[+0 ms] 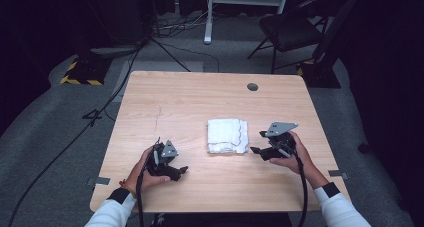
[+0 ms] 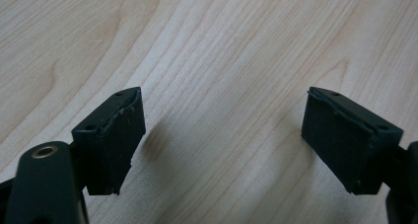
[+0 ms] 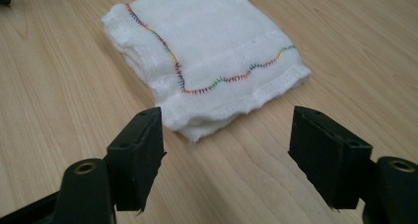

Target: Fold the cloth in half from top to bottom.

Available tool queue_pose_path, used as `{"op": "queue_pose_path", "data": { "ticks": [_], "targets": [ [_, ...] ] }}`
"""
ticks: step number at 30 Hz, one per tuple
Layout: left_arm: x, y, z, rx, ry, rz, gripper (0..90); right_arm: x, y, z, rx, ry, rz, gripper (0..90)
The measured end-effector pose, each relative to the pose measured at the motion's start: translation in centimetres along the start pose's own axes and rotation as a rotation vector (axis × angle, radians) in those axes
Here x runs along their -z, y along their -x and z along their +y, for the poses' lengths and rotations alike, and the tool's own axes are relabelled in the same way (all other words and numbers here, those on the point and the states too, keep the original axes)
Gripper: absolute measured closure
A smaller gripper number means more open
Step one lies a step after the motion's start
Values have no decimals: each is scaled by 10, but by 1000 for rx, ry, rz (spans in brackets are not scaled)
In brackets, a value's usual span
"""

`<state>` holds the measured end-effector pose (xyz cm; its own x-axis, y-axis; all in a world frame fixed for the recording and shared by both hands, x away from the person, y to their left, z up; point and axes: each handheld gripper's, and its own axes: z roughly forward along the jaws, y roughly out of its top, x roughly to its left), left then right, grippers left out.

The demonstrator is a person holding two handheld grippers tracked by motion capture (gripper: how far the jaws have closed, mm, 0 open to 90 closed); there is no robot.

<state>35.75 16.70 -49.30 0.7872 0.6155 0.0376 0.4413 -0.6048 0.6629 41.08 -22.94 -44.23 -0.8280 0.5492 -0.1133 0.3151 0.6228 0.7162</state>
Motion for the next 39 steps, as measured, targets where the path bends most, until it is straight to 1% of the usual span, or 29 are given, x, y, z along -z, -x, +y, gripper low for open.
{"op": "queue_pose_path", "data": {
  "ticks": [3, 8, 12, 16, 20, 22, 25, 27, 29, 30, 32, 34, 36, 39],
  "targets": [
    [3, 4, 2, -22, -1, 21, 174, 8, 3, -8, 3, -9, -20, 295],
    [11, 5, 0, -19, -9, 48, 179, 19, 6, -25, 5, -41, -47, 295],
    [19, 3, -6, -18, -10, 60, 180, 28, 9, -38, -12, -51, -65, 293],
    [28, 1, -15, -17, -16, 87, 181, 37, 9, -52, -30, -60, -83, 293],
    [35, -2, -25, 2, -20, 94, 181, 43, 10, -68, -48, -76, -97, 293],
    [37, -4, -29, 19, -14, 95, 181, 46, 12, -76, -57, -85, -106, 293],
    [40, -6, -34, 26, -7, 91, 184, 49, 14, -88, -91, -88, -106, 291],
    [40, -7, -36, 33, -13, 86, 183, 51, 15, -96, -98, -96, -112, 288],
    [40, -9, -39, 30, -21, 80, 182, 55, 16, -104, -128, -87, -111, 283],
    [39, -10, -41, 29, -27, 84, 182, 56, 17, -108, -140, -85, -113, 275],
    [38, -12, -45, 28, -45, 92, 178, 59, 18, -115, -161, -73, -141, 255],
    [40, -15, -49, 58, -32, 77, 176, 61, 20, -123, -184, -85, -152, 243],
    [42, -18, -53, 69, -27, 65, 176, 65, 23, -133, -227, -68, -153, 243],
    [43, -23, -60, 110, -4, 29, 174, 69, 24, -143, -259, -59, -160, 235]
  ]
}}
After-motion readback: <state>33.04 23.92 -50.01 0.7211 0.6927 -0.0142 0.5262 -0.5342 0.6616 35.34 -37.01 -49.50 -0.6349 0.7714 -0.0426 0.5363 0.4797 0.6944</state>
